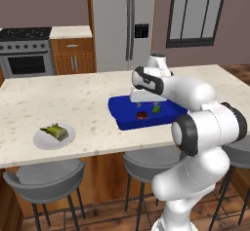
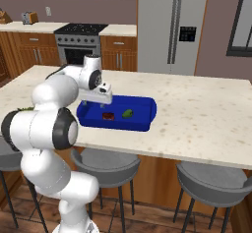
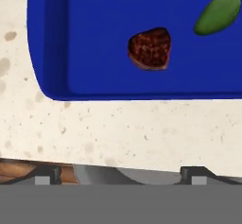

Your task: Create a steak meal by picking up the steak and asparagus from the tray and placing them on the plate. Leave the avocado on the tray.

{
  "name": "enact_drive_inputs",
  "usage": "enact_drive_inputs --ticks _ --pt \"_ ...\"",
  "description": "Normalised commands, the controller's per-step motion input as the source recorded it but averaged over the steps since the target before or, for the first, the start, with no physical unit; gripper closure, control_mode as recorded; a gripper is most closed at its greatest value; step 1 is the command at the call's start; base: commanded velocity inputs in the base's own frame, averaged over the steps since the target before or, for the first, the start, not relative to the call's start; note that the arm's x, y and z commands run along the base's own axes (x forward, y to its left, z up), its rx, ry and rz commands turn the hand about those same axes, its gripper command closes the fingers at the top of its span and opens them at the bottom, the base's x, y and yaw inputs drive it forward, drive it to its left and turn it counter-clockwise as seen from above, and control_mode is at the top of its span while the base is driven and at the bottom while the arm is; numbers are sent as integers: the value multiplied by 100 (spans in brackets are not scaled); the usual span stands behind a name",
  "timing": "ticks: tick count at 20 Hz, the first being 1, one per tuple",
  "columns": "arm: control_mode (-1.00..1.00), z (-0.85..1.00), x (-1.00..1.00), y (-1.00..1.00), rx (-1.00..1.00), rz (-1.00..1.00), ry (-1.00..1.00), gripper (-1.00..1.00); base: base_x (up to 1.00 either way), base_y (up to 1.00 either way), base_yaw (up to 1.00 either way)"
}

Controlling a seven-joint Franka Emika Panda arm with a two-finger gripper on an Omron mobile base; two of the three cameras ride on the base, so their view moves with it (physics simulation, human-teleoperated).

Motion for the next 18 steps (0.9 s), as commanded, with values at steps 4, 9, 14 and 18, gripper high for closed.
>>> enact_drive_inputs --ticks 4,9,14,18 --pt "-100 0 19 -71 0 0 9 -100 0 0 0" --pt "-100 0 18 -31 0 5 7 -100 0 0 0" --pt "-100 -14 30 -4 0 6 5 -100 0 0 0" --pt "-100 -48 33 3 -1 2 0 -100 0 0 0"
